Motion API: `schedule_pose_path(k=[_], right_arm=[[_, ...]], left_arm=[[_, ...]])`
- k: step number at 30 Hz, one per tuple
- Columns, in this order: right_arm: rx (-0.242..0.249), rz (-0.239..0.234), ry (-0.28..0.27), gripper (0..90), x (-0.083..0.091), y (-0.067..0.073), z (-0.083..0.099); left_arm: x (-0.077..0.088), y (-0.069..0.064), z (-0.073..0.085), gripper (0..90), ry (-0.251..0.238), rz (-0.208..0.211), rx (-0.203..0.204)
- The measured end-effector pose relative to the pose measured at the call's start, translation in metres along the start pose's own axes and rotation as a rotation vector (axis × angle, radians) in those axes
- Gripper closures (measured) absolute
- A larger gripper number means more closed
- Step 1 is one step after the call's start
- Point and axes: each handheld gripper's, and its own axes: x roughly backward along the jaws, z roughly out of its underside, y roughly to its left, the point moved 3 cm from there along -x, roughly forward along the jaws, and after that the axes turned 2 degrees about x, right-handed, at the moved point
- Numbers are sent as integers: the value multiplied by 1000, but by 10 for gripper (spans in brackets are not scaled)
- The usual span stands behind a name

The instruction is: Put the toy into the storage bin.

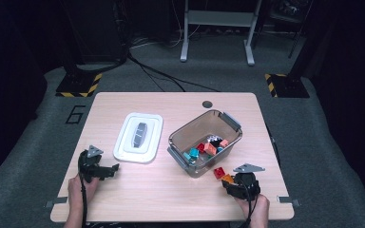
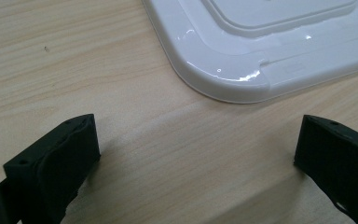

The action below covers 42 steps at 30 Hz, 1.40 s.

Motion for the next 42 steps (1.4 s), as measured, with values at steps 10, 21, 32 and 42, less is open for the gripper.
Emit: schedule_pose_path(k=[10, 21, 32, 42], right_arm=[[-7, 10, -22, 592, 13, -6, -13], [-15, 27, -42, 592, 20, -15, -25], [5, 52, -57, 592, 36, -21, -41], [30, 63, -88, 592, 53, -21, -63]], left_arm=[[0, 0, 0, 0, 0, 0, 0], [0, 0, 0, 0, 0, 0, 0], [0, 0, 0, 0, 0, 0, 0], [0, 0, 0, 0, 0, 0, 0]])
